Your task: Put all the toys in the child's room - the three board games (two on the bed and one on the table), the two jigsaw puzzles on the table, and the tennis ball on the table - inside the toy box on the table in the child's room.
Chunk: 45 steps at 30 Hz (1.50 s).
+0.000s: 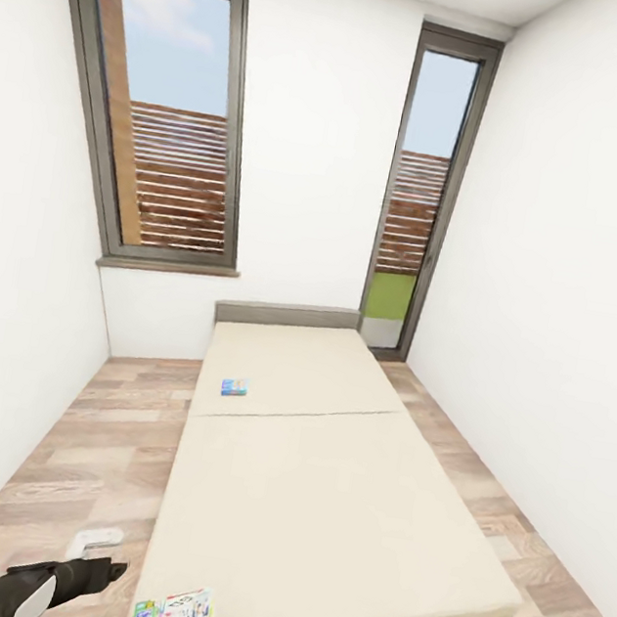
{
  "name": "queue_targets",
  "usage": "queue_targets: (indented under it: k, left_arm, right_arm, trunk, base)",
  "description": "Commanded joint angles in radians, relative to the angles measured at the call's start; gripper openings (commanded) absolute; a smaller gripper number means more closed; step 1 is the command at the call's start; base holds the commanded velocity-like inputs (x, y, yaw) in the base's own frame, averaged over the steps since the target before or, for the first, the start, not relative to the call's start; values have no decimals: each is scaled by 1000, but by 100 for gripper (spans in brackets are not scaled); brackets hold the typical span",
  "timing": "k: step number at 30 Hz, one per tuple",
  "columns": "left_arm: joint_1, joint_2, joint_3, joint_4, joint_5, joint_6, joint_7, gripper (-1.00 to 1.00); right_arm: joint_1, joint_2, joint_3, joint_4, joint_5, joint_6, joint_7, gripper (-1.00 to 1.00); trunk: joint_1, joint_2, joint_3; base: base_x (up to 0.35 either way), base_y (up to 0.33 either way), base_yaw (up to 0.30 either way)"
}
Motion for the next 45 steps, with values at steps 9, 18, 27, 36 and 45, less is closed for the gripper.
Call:
queue_targets:
  k: [9,18,27,36,45]
  left_arm:
    - [0,0,6,-1,3,9,-4,100]
    - [0,0,6,-1,3,8,-4,100]
    - [0,0,6,-1,3,8,-4,100]
    - [0,0,6,-1,3,8,-4,100]
    - [0,0,6,-1,3,8,-4,100]
  right_arm:
    - [0,-2,11,-2,-5,5,-10,100]
    - [0,-2,12,-2,-6,6,-12,100]
    - [0,-2,12,-2,-6,6,-12,100]
    - [0,-2,11,-2,-5,5,-10,100]
    - [0,-3,10,-2,-4,5,-8,100]
  trunk:
    - [0,-1,0]
    - [0,-1,-1]
    - [0,-1,-4]
    - [0,-1,-11]
    - [0,-1,-16]
  base:
    - [-95,-112,287]
    - [-80,-16,287]
    - [-10,-1,285]
    - [-1,7,269]
    - [0,152,155]
